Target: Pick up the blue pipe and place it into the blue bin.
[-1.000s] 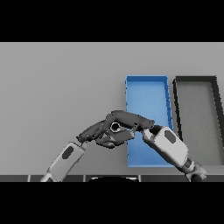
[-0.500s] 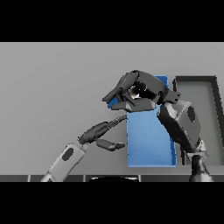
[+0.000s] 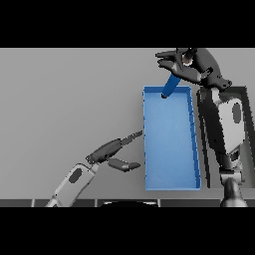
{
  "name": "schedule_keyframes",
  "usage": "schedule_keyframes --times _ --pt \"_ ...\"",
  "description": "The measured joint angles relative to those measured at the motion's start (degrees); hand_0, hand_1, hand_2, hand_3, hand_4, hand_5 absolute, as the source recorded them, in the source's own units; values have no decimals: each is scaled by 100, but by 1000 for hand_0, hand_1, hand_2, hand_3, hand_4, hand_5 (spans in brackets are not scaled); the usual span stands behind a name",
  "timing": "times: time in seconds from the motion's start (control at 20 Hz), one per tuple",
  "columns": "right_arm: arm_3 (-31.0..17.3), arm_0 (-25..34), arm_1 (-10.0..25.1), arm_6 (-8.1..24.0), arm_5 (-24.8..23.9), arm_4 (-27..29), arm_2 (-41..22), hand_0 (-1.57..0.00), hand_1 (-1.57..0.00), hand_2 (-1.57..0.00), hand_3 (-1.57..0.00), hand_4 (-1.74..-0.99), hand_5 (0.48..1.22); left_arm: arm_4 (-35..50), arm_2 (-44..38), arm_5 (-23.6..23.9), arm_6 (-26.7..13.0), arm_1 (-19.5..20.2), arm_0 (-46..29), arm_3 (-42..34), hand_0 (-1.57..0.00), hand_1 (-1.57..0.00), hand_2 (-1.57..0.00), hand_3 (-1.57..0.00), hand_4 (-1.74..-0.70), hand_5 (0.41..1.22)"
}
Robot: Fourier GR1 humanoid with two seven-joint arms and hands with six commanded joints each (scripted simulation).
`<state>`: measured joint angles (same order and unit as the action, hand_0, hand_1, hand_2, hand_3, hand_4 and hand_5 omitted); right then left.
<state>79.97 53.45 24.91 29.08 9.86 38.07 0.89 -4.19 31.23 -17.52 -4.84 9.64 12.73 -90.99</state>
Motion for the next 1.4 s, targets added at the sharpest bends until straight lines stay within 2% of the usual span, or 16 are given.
schedule_keyframes --times 0.1,0.2,0.3,0.45,0.65,0.7,0.75,0.85,0.9,1.0,1.15,1.25,1.4 --pt "44 -409 -49 187 -8 -171 40 -1571 -1571 -1571 -1571 -1740 1122 46 -44 -6 70 62 -6 -114 1 1 1 1 -894 483" --pt "83 -788 -192 395 -98 -456 -8 -1571 -1571 -1571 -1571 -1740 1120 69 -33 -15 -108 7 12 -60 1 1 1 1 -890 474" --pt "53 -1196 -321 578 -232 -663 46 -1571 -1571 -1571 -1571 -1741 1120 61 -53 -25 9 65 -46 -47 1 1 1 1 -887 470" --pt "-83 -1660 -81 586 -478 -518 -376 -1571 -1571 -1571 -1571 -1741 1122 42 -33 1 43 -16 26 -21 1 1 1 1 -881 463" --pt "-148 -2276 300 587 -664 -190 -1192 -1571 -1571 -1571 -1571 -1591 1114 26 -28 16 30 -18 -5 9 1 1 1 1 -884 460" --pt "-285 -2290 457 587 -735 -122 -1439 -1571 -1571 -1571 -1330 -1599 1110 27 -47 28 -4 -41 26 64 1 1 1 1 -885 457" --pt "-396 -2326 679 586 -854 90 -1766 -1563 -1459 -1393 -1122 -1547 1133 74 -51 -7 66 -1 4 -28 1 1 1 1 -886 455" --pt "-553 -2262 1072 586 -1371 838 -2525 -1045 -933 -891 -718 -1455 1164 60 -30 15 -19 -7 -7 -85 1 1 1 1 -885 454" --pt "-700 -2179 1200 585 -1539 1180 -2900 -836 -746 -712 -574 -1392 1176 38 -13 46 -124 -35 -7 -100 1 1 1 1 -885 453" --pt "-852 -1815 1454 584 -1884 1914 -3584 -534 -477 -456 -367 -1285 1141 31 -9 15 -133 -30 5 -36 1 1 1 1 -888 453" --pt "-840 -1540 1843 587 -1659 1955 -4286 -273 -244 -233 -187 -1179 975 62 -39 18 -174 -21 24 -59 1 1 1 1 -893 454" --pt "-882 -1435 1873 579 -1567 1572 -4546 -174 -156 -149 -120 -1149 887 58 -35 15 -87 -9 -9 -56 1 1 1 1 -896 451" --pt "-1139 -1318 1787 303 -1422 1080 -4796 -89 -79 -76 -61 -1126 794 61 -44 -14 -56 18 -8 -25 1 1 1 1 -901 453"
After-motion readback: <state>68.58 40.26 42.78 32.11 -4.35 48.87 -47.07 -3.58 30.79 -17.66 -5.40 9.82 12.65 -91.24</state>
